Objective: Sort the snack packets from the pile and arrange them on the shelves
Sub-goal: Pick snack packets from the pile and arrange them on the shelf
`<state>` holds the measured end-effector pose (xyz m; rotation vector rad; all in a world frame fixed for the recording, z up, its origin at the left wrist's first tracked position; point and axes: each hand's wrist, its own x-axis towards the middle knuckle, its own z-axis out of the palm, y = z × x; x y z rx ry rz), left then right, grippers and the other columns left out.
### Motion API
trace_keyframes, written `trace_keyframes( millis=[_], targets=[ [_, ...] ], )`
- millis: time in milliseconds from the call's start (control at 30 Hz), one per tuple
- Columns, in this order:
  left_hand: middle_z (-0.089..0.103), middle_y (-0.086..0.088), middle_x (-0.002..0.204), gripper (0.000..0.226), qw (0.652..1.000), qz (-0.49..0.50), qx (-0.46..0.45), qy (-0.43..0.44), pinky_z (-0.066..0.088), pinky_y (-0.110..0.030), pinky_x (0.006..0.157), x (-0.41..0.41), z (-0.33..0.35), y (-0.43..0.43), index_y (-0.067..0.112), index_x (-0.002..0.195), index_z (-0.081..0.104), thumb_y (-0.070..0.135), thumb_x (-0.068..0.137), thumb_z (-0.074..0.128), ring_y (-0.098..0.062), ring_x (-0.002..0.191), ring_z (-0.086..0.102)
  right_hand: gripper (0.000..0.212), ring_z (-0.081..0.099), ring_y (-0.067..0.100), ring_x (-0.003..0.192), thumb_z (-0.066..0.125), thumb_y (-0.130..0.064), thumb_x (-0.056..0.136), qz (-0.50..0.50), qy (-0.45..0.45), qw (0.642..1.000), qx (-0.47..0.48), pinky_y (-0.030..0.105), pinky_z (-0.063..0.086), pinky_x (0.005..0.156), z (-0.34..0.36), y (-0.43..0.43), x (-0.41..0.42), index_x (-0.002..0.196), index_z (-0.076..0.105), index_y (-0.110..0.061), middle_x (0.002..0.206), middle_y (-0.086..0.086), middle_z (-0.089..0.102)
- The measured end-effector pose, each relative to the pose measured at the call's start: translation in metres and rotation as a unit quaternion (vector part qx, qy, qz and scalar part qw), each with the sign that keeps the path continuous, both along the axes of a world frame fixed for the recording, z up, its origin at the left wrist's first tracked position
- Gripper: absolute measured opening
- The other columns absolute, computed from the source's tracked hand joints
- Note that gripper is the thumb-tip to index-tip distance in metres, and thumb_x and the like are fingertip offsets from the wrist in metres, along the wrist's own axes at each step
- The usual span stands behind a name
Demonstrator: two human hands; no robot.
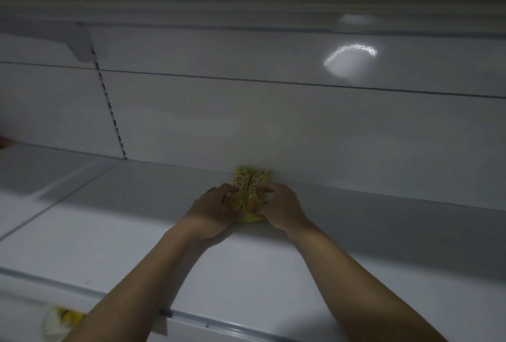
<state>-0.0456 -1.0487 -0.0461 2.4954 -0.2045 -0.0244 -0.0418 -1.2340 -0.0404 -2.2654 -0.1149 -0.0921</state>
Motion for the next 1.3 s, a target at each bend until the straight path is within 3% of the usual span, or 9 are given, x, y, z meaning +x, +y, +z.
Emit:
trace_keyframes(
  millis=[167, 333, 500, 667, 833, 967, 1100, 1200, 1300],
  targets=[
    [0.06, 0.002, 0.127, 0.039, 0.999, -0.017, -0.022, -0.041, 0.042, -0.026, 0.094, 0.015, -0.004, 0.031, 0.033, 0.132, 0.056, 0.03, 0.094, 0.061, -0.016, 0.115, 0.056, 0.05, 0.058, 0.018, 0.116, 0.083, -0.016, 0.072, -0.046, -0.006, 0.998, 0.043, 0.02, 0.04, 0.086, -0.002, 0.034, 0.004, 0.12, 0.068, -0.019, 0.125, 0.001, 0.064],
    [0.064, 0.007, 0.121, 0.034, 0.993, -0.031, -0.071, -0.086, 0.044, -0.03, 0.096, 0.028, -0.02, 0.042, 0.035, 0.126, 0.061, 0.03, 0.093, 0.056, -0.016, 0.113, 0.059, 0.041, 0.059, 0.011, 0.1, 0.082, -0.028, 0.076, -0.101, -0.022, 0.991, 0.085, 0.023, 0.044, 0.084, -0.01, 0.049, 0.0, 0.115, 0.068, -0.031, 0.115, -0.008, 0.061],
    [0.063, 0.005, 0.128, 0.036, 0.993, -0.045, -0.063, -0.092, 0.042, -0.033, 0.101, 0.037, -0.028, 0.045, 0.036, 0.131, 0.059, 0.027, 0.096, 0.058, -0.018, 0.118, 0.057, 0.041, 0.055, 0.009, 0.104, 0.076, -0.033, 0.081, -0.104, -0.016, 0.992, 0.069, 0.02, 0.039, 0.086, -0.01, 0.049, -0.006, 0.121, 0.066, -0.033, 0.113, -0.012, 0.058],
    [0.055, -0.004, 0.137, 0.051, 0.992, -0.059, -0.057, -0.093, 0.041, -0.035, 0.105, 0.032, -0.028, 0.048, 0.035, 0.136, 0.057, 0.046, 0.088, 0.044, -0.025, 0.123, 0.054, 0.037, 0.057, 0.011, 0.108, 0.073, -0.033, 0.084, -0.113, -0.035, 0.992, 0.043, 0.02, 0.038, 0.086, -0.012, 0.051, -0.007, 0.121, 0.066, -0.032, 0.115, -0.011, 0.061],
    [0.05, 0.002, 0.144, 0.049, 0.991, -0.06, -0.044, -0.116, 0.037, -0.035, 0.11, 0.024, -0.024, 0.047, 0.035, 0.146, 0.043, 0.037, 0.099, 0.052, -0.022, 0.13, 0.047, 0.046, 0.055, 0.016, 0.119, 0.07, -0.038, 0.085, -0.105, -0.046, 0.993, 0.017, 0.027, 0.041, 0.098, -0.016, 0.049, -0.003, 0.13, 0.061, -0.03, 0.129, -0.004, 0.062],
    [0.056, 0.007, 0.135, 0.045, 0.989, -0.038, -0.084, -0.115, 0.04, -0.031, 0.107, 0.014, -0.019, 0.044, 0.033, 0.137, 0.055, 0.05, 0.097, 0.049, -0.015, 0.126, 0.051, 0.048, 0.052, 0.027, 0.124, 0.065, -0.041, 0.083, -0.105, -0.075, 0.99, -0.058, 0.035, 0.04, 0.1, -0.009, 0.053, -0.003, 0.128, 0.062, -0.024, 0.133, 0.002, 0.059],
    [0.048, 0.005, 0.144, 0.051, 0.995, -0.013, -0.031, -0.096, 0.036, -0.033, 0.109, 0.008, -0.006, 0.043, 0.033, 0.141, 0.049, 0.054, 0.095, 0.049, -0.018, 0.132, 0.043, 0.057, 0.041, 0.026, 0.133, 0.06, -0.057, 0.086, -0.074, -0.123, 0.973, -0.179, 0.038, 0.033, 0.106, 0.006, 0.058, 0.001, 0.137, 0.053, -0.034, 0.145, -0.003, 0.047],
    [0.04, 0.004, 0.151, 0.058, 0.993, 0.01, 0.04, -0.112, 0.029, -0.032, 0.111, -0.001, 0.007, 0.06, 0.035, 0.148, 0.037, 0.054, 0.095, 0.05, -0.019, 0.138, 0.034, 0.06, 0.025, 0.022, 0.144, 0.061, -0.049, 0.089, -0.017, -0.121, 0.971, -0.204, 0.036, 0.019, 0.114, 0.023, 0.068, 0.009, 0.144, 0.044, -0.035, 0.158, 0.0, 0.03],
    [0.04, 0.004, 0.152, 0.062, 0.987, 0.05, 0.102, -0.111, 0.027, -0.033, 0.111, -0.02, 0.016, 0.099, 0.034, 0.149, 0.036, 0.06, 0.094, 0.046, -0.02, 0.138, 0.034, 0.063, 0.022, 0.02, 0.146, 0.06, -0.053, 0.089, 0.048, -0.146, 0.966, -0.207, 0.034, 0.015, 0.115, 0.033, 0.095, 0.015, 0.146, 0.041, -0.033, 0.16, 0.001, 0.027]
  ],
)
